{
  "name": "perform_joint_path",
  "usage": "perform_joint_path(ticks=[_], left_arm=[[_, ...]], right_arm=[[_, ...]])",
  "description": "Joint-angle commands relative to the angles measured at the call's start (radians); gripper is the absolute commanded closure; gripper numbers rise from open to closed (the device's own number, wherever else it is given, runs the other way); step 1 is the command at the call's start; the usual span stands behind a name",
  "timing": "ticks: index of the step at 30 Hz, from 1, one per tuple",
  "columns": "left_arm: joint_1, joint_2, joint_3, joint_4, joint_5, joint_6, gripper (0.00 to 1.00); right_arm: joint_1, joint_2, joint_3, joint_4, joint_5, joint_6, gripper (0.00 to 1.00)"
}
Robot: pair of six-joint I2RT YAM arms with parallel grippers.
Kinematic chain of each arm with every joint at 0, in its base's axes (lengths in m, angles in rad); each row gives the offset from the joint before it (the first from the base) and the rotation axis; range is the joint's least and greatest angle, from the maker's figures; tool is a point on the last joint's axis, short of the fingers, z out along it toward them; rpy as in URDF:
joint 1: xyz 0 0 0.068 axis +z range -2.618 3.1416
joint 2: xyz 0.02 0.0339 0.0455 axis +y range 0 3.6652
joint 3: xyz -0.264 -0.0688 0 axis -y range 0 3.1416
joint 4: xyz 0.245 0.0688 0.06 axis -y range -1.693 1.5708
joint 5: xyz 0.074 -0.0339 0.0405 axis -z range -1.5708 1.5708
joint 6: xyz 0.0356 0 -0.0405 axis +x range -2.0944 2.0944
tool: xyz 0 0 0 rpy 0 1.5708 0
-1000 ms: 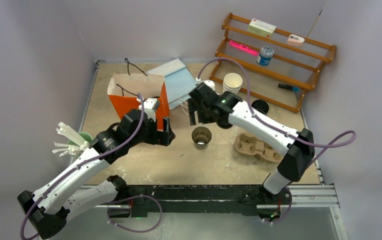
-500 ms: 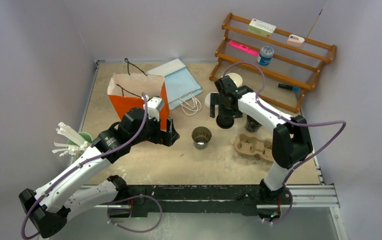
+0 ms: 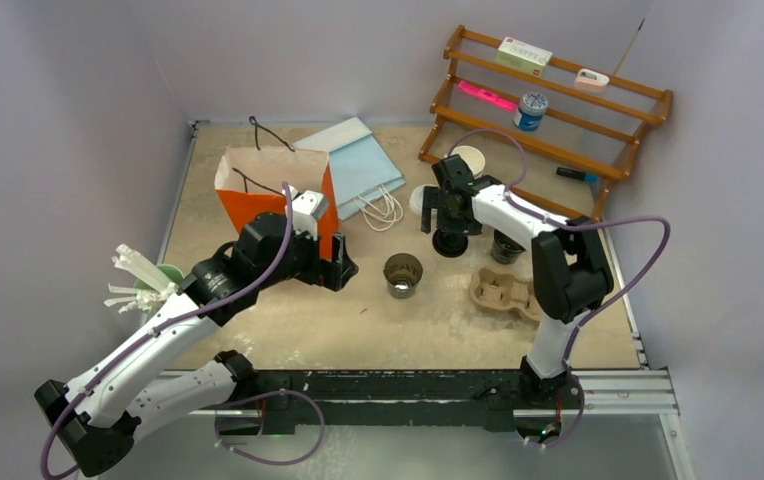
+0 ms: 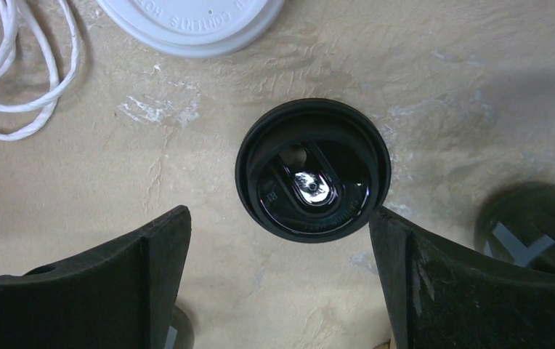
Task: Pack the takeout coffee
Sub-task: Close the cup lid on the coffee cup.
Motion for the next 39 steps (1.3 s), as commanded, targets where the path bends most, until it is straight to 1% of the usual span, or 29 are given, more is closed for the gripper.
perform_joint_path(ticks=[1,5,8,10,12,16,20,25,37,39], left_arm=[[0.003,-0.013,0.033,0.009,0.0,0.029,0.0],[0.002,-0.007,0.032,0.011,0.006,0.027,0.0],[0.003,-0.002,0.035,0.007,0.006,0.029,0.0],[0.003,-0.001,0.038,0.007,0.006,0.033,0.0],[0.002,-0.001,0.038,0.006,0.006,0.035,0.0],[0.003,0.003,0.04,0.003,0.009,0.037,0.0],[0.003,0.005,0.045,-0.003,0.01,0.041,0.0],[0.003,0.006,0.045,-0.007,0.01,0.044,0.0],[0.003,0.012,0.052,-0.015,0.005,0.05,0.0],[0.003,0.014,0.052,-0.015,0.005,0.05,0.0]], right_arm=[[-0.001,0.012,-0.017,0.035,-0.007,-0.013,0.08],[-0.001,0.021,-0.021,0.03,0.032,-0.017,0.11],[-0.003,0.027,-0.023,0.026,0.062,-0.014,0.15],[-0.003,0.028,-0.027,0.03,0.063,-0.015,0.2],[-0.004,0.033,-0.033,0.033,0.06,-0.015,0.21],[-0.005,0.04,-0.043,0.036,0.063,-0.013,0.22],[-0.006,0.041,-0.051,0.04,0.073,-0.011,0.16],[-0.01,0.051,-0.053,0.05,0.058,-0.017,0.19],[-0.023,0.091,-0.031,0.058,0.049,-0.026,0.19],[-0.027,0.096,-0.027,0.059,0.046,-0.029,0.21]])
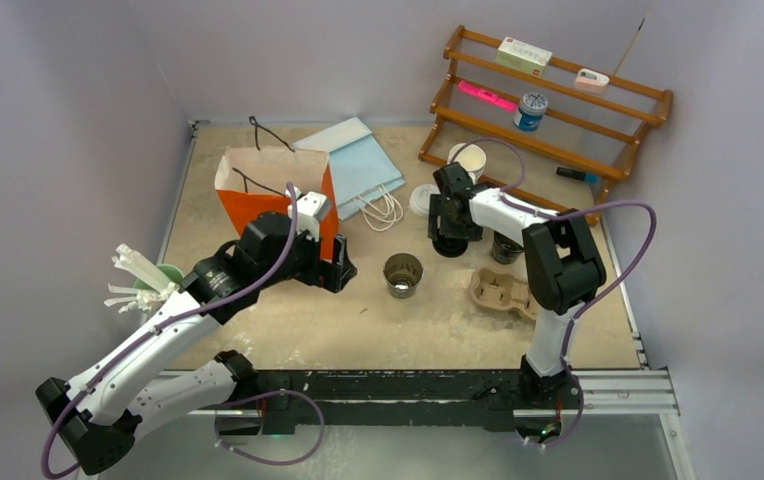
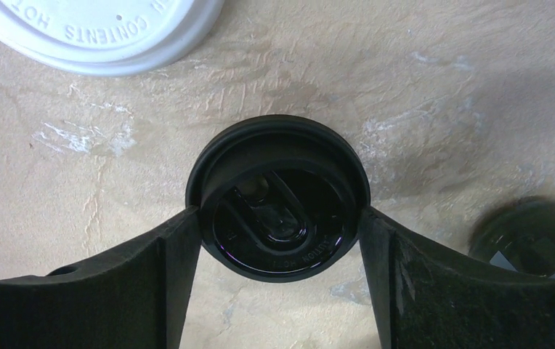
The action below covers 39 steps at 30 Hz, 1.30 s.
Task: Pack the takeout coffee
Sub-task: Close the cup lid on the coffee cup.
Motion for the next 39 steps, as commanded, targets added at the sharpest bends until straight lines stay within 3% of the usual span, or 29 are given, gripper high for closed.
perform_joint_path(ticks=[1,7,14,20,26,31,39], left_arm=[[0.002,0.003,0.044,0.009,0.003,0.017,0.0],[0.002,0.004,0.046,0.01,-0.001,0.015,0.0],[0.003,0.018,0.012,0.038,0.003,-0.012,0.0],[0.002,-0.009,-0.095,0.16,0.023,-0.065,0.0],[0.002,-0.045,-0.171,0.273,0.023,-0.108,0.01],[0.002,-0.04,-0.197,0.311,0.023,-0.139,0.02],[0.003,-0.058,-0.246,0.362,0.021,-0.185,0.03]], right_arm=[[-0.007,0.026,0.022,0.001,0.005,-0.02,0.23],[-0.006,-0.005,0.033,-0.019,0.004,-0.03,0.34],[-0.002,-0.126,0.107,-0.153,0.015,-0.081,0.38],[0.022,-0.3,0.102,-0.253,-0.085,-0.106,0.4],[0.184,-0.408,0.091,-0.29,-0.133,-0.064,0.4],[0.318,-0.378,0.107,-0.327,-0.104,-0.014,0.41],[0.419,-0.317,0.124,-0.341,-0.048,0.018,0.41]])
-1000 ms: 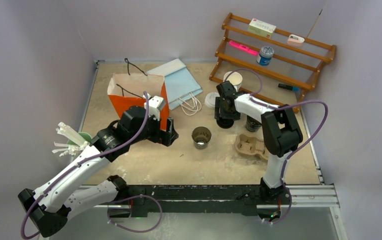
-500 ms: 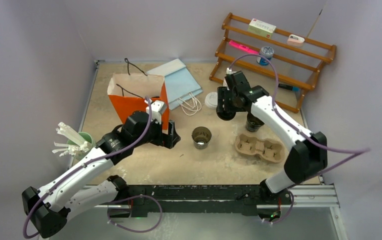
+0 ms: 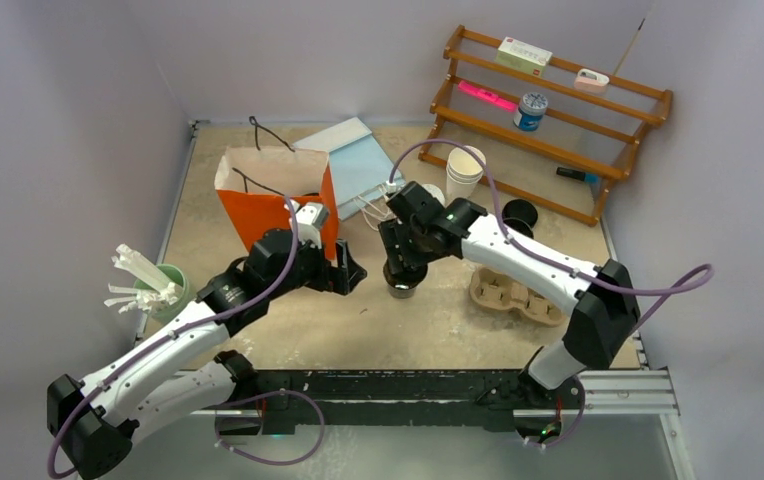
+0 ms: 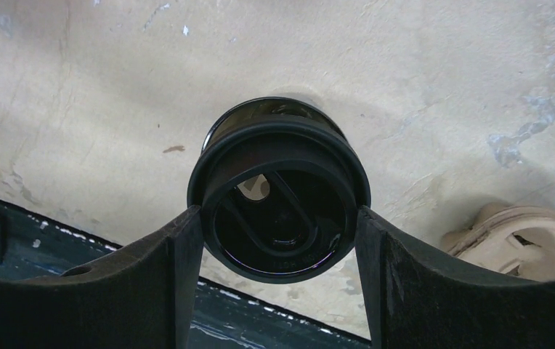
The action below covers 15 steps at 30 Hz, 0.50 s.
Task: Pack the takeout coffee
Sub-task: Close the cup lid on the coffee cup.
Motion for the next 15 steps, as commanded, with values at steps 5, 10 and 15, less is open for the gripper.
perform_joint_path(ticks=[5,10,15], left_arm=[[0.002,-0.024,-0.027,0.086,0.015,-0.046,0.03],[0.003,-0.017,-0.028,0.087,0.025,-0.047,0.04],[0.002,-0.022,-0.025,0.077,0.025,-0.037,0.04]], right_arm=[[0.061,0.043,0.049,-0.043,0.073,0.053,0.41],[0.079,0.074,0.066,-0.063,0.126,0.072,0.41],[0.081,0.085,0.065,-0.048,0.138,0.078,0.41]])
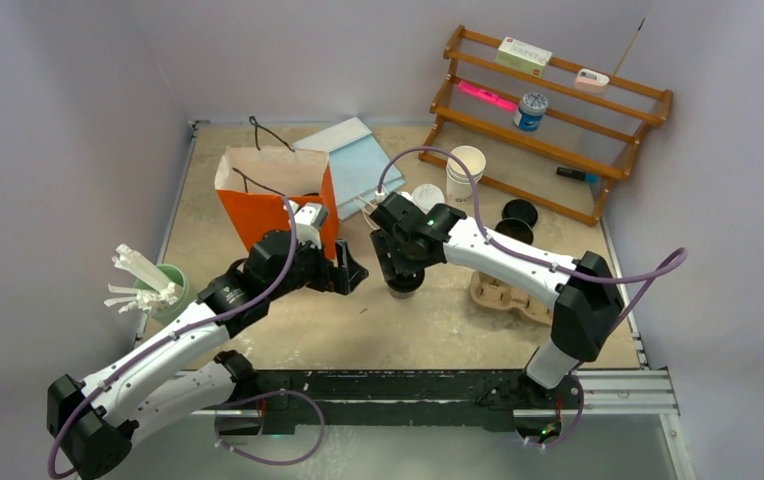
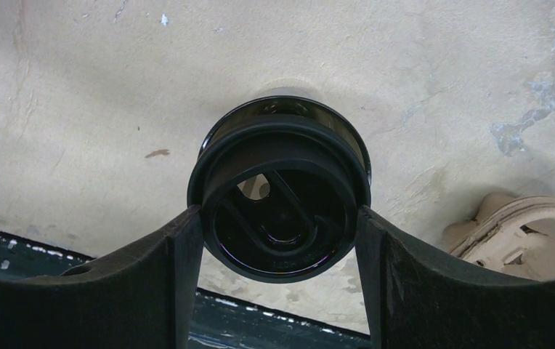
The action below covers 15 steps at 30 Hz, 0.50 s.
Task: Pack the takeout coffee
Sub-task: Close the cup lid on the coffee cup.
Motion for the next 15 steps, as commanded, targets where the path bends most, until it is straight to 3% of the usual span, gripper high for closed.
perform_joint_path(ticks=[1,15], left_arm=[[0.003,-0.015,0.002,0.032,0.013,0.003,0.04],[0.002,-0.014,0.015,0.014,0.018,0.034,0.04]], right_arm=[[0.005,0.001,0.04,-0.009,0.052,0.026,0.41],[0.009,0.022,0.025,0.029,0.046,0.02,0.41]])
